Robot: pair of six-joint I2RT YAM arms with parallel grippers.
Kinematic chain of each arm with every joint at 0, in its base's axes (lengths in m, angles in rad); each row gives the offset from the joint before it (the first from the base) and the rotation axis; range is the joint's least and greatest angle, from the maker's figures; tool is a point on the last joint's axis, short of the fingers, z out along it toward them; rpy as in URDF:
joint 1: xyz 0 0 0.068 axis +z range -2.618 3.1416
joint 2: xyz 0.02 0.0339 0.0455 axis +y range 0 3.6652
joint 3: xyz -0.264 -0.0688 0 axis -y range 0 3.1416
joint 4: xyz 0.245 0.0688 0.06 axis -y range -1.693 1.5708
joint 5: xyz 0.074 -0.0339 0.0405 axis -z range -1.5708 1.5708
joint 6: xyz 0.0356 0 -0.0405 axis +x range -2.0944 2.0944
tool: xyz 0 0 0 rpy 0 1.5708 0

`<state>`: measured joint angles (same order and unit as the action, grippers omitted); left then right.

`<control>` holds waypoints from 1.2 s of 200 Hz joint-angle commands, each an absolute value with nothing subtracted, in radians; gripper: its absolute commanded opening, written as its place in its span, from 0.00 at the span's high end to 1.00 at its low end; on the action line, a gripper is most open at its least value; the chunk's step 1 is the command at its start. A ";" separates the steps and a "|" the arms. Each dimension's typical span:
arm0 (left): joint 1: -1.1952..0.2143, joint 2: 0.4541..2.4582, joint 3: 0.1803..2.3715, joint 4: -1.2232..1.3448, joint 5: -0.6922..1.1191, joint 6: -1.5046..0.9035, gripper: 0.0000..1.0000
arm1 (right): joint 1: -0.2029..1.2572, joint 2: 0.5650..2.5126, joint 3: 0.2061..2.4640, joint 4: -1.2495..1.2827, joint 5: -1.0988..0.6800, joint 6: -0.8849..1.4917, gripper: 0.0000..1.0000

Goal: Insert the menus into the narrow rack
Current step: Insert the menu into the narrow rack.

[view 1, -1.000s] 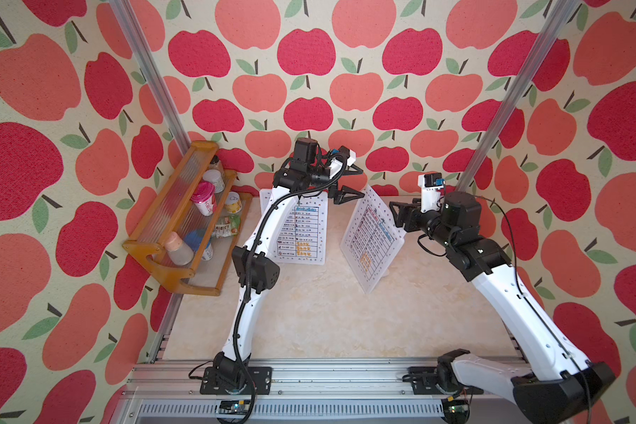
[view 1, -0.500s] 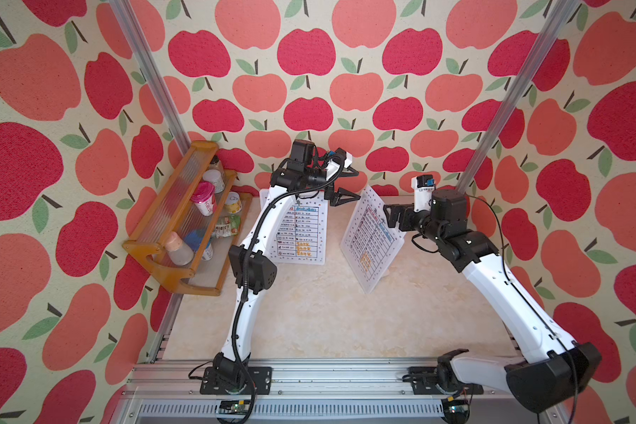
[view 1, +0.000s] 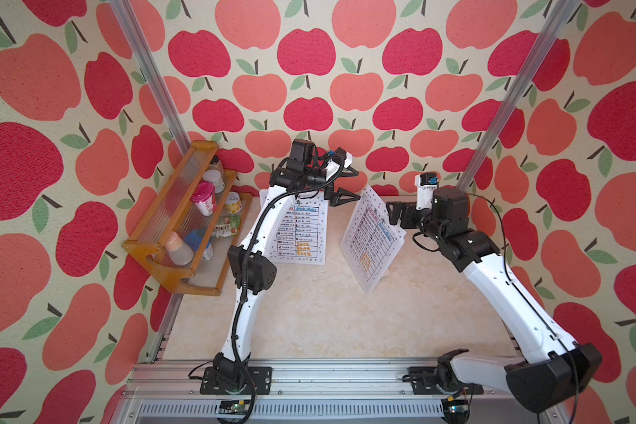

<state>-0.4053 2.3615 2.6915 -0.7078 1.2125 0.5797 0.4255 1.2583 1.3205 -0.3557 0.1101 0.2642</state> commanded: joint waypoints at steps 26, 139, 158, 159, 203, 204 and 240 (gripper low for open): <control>-0.399 2.324 2.683 -0.726 1.222 0.614 0.01 | 0.417 1.267 1.340 -0.349 0.187 0.278 0.01; -0.395 2.323 2.678 -0.736 1.227 0.620 0.01 | 0.416 1.265 1.289 -0.353 0.187 0.286 0.01; -0.396 2.323 2.678 -0.735 1.226 0.620 0.01 | 0.416 1.260 1.273 -0.350 0.186 0.289 0.01; -0.396 2.323 2.678 -0.735 1.226 0.619 0.01 | 0.416 1.260 1.272 -0.350 0.186 0.289 0.01; -0.396 2.323 2.676 -0.739 1.226 0.620 0.01 | 0.417 1.250 1.242 -0.346 0.180 0.292 0.01; -0.396 2.323 2.676 -0.739 1.226 0.620 0.01 | 0.417 1.249 1.242 -0.346 0.181 0.292 0.01; -0.396 2.317 2.672 -0.747 1.224 0.626 0.01 | 0.428 1.253 1.231 -0.350 0.188 0.285 0.01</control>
<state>-0.4015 2.3615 2.6846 -0.7170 1.2114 0.5980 0.4236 1.2671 1.2480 -0.3527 0.1722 0.2817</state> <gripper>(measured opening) 0.993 0.989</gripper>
